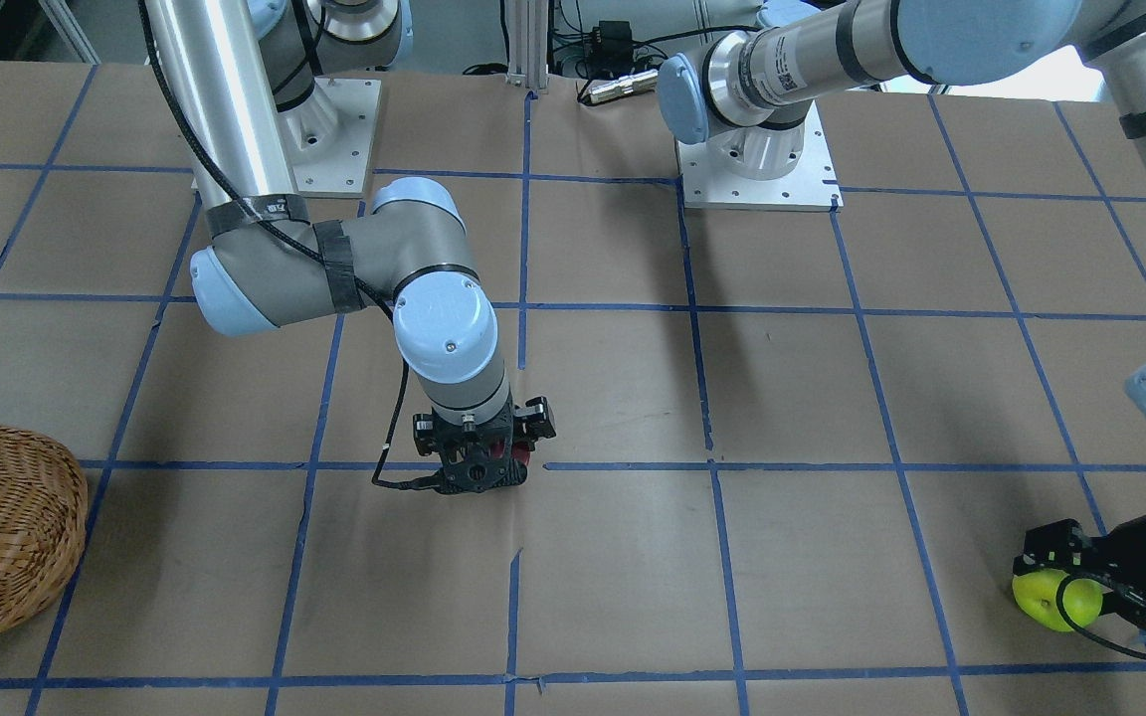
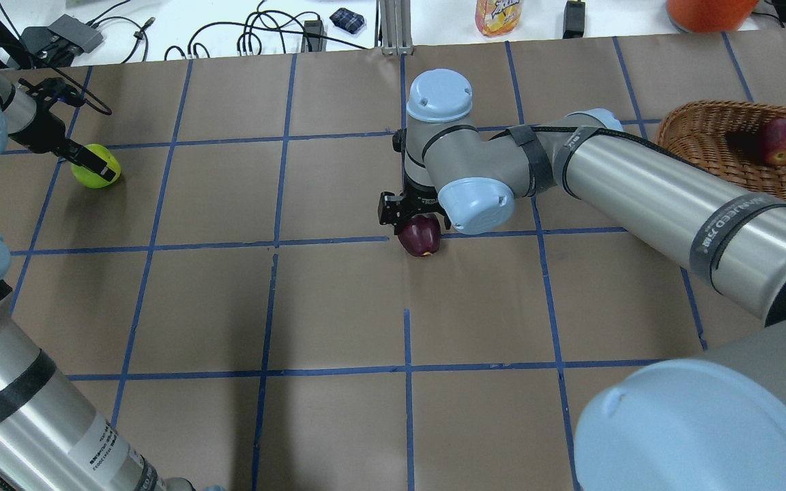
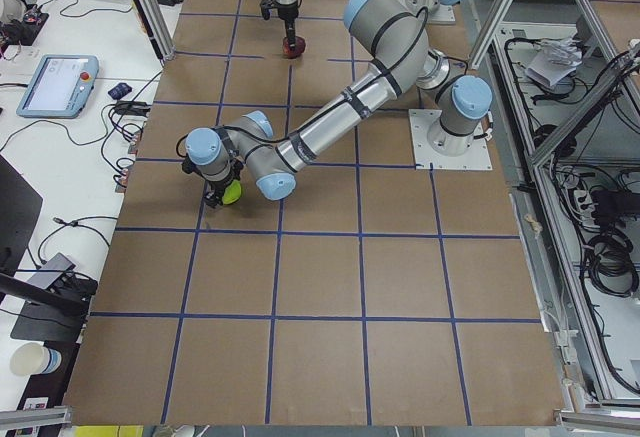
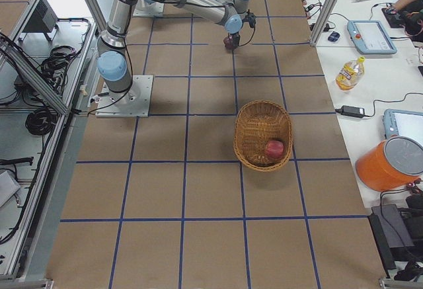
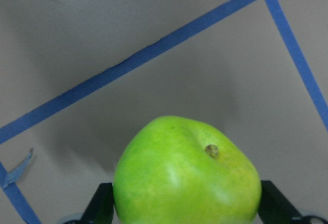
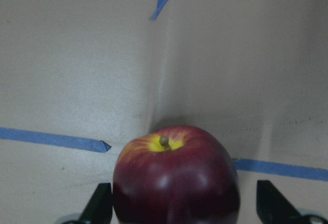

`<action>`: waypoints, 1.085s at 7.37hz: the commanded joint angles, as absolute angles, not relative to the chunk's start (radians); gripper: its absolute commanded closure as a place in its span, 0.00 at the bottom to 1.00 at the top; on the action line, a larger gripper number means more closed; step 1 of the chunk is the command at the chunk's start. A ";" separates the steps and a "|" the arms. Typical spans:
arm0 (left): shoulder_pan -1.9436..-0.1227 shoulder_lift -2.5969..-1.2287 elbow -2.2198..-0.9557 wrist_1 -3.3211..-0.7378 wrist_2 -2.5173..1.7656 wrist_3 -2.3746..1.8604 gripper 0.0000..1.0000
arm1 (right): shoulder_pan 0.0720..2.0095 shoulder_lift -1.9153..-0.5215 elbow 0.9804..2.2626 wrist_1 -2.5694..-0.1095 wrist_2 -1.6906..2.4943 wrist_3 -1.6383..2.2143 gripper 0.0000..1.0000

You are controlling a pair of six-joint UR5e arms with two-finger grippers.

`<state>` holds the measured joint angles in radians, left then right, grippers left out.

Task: Put all apples into basket
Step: 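Carry dark apple to basket with right while left lifts green apple centerward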

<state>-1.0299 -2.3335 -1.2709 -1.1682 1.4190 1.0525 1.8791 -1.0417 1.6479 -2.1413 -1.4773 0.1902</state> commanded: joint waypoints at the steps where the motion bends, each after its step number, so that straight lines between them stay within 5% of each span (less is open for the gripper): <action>1: -1.035 -2.326 -1.269 -1.167 1.413 1.054 0.21 | 1.879 -1.032 1.649 -2.143 -1.477 0.187 0.09; 2: -1.045 -2.312 -1.250 -1.178 1.422 1.049 0.60 | 1.879 -1.034 1.648 -2.141 -1.477 0.192 0.54; 3: -1.081 -2.281 -1.214 -1.253 1.430 1.040 0.73 | 1.878 -1.037 1.640 -2.140 -1.476 0.195 0.93; 5: -1.141 -2.203 -1.152 -1.488 1.434 0.942 0.73 | 1.859 -1.112 1.606 -2.113 -1.485 0.195 1.00; 8: -1.258 -2.116 -1.271 -1.503 1.427 0.716 0.73 | 1.575 -1.262 1.507 -1.884 -1.542 0.093 1.00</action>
<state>-1.2116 -2.1654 -1.2153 -1.4938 1.4342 0.8463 1.7069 -1.2073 1.5521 -1.9696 -1.5268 0.1589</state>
